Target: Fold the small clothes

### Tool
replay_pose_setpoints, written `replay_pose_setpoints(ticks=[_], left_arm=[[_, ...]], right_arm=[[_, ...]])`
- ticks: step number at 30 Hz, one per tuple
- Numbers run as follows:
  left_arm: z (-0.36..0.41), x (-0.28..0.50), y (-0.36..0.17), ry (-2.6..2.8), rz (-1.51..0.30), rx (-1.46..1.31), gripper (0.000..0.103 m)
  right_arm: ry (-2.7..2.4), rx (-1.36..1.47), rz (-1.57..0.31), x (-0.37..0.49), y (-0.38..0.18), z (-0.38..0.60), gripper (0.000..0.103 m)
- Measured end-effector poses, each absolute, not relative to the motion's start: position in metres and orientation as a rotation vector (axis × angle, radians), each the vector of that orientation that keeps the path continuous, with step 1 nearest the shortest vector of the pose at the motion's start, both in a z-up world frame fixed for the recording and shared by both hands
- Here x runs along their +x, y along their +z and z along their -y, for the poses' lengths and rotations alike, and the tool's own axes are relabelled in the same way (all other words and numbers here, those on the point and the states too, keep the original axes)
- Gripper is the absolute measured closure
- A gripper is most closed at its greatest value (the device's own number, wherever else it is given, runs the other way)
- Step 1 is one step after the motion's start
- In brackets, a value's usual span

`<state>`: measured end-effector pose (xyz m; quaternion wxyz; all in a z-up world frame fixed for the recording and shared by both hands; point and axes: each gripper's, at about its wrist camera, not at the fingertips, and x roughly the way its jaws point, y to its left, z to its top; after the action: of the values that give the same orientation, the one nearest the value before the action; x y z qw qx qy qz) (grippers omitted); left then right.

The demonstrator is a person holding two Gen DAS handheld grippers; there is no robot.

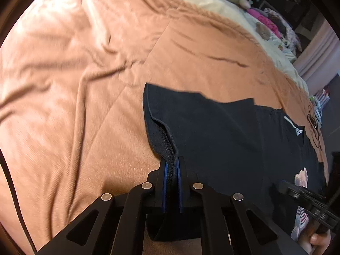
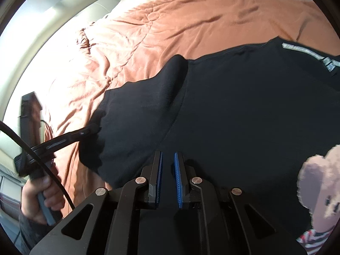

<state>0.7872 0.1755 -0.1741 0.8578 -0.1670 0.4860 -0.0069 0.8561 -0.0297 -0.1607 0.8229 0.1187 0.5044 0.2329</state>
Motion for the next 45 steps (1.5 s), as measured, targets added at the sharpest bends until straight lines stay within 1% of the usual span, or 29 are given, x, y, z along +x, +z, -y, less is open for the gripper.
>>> replay_pose_setpoints(ticks=[9, 12, 17, 19, 20, 21, 23, 29, 36, 38, 39, 40, 41, 42, 43, 45], left_arm=[[-0.161, 0.785, -0.130, -0.094, -0.954, -0.360, 0.096], [-0.149, 0.786, -0.117, -0.129, -0.938, -0.357, 0.096], [-0.125, 0.784, -0.095, -0.186, -0.910, -0.343, 0.096], [-0.113, 0.783, -0.089, -0.208, -0.904, -0.330, 0.096], [-0.105, 0.783, -0.085, -0.224, -0.903, -0.323, 0.096], [-0.096, 0.783, -0.082, -0.238, -0.901, -0.313, 0.096], [-0.081, 0.783, -0.077, -0.267, -0.896, -0.296, 0.096], [-0.029, 0.777, -0.072, -0.387, -0.899, -0.247, 0.096], [0.032, 0.772, -0.091, -0.519, -0.961, -0.210, 0.095], [0.044, 0.772, -0.098, -0.535, -0.998, -0.208, 0.090], [0.048, 0.772, -0.100, -0.544, -1.015, -0.215, 0.082], [0.050, 0.771, -0.101, -0.549, -1.027, -0.223, 0.071], [0.050, 0.769, -0.101, -0.548, -1.025, -0.225, 0.066], [0.047, 0.766, -0.100, -0.536, -1.014, -0.220, 0.058], [0.043, 0.763, -0.098, -0.524, -1.005, -0.215, 0.056], [0.032, 0.759, -0.096, -0.486, -0.997, -0.204, 0.056]], right_arm=[[0.502, 0.344, -1.131, 0.877, -0.193, 0.016, 0.099], [0.492, 0.270, -1.138, 0.879, -0.187, 0.009, 0.098], [0.487, 0.271, -1.123, 0.869, -0.169, 0.026, 0.097], [0.494, 0.278, -1.115, 0.863, -0.164, 0.039, 0.088], [0.490, 0.276, -1.113, 0.860, -0.162, 0.044, 0.076], [0.480, 0.269, -1.101, 0.854, -0.159, 0.053, 0.060], [0.465, 0.268, -1.080, 0.844, -0.154, 0.068, 0.042], [0.406, 0.294, -1.049, 0.821, -0.141, 0.126, 0.042], [0.334, 0.323, -1.047, 0.804, -0.139, 0.181, 0.042], [0.317, 0.328, -1.048, 0.796, -0.139, 0.193, 0.042], [0.316, 0.331, -1.049, 0.795, -0.141, 0.195, 0.042], [0.315, 0.336, -1.053, 0.792, -0.140, 0.200, 0.042], [0.314, 0.341, -1.057, 0.793, -0.142, 0.202, 0.042], [0.316, 0.344, -1.057, 0.791, -0.140, 0.203, 0.042], [0.320, 0.342, -1.057, 0.790, -0.139, 0.204, 0.042], [0.319, 0.340, -1.057, 0.789, -0.137, 0.203, 0.042]])
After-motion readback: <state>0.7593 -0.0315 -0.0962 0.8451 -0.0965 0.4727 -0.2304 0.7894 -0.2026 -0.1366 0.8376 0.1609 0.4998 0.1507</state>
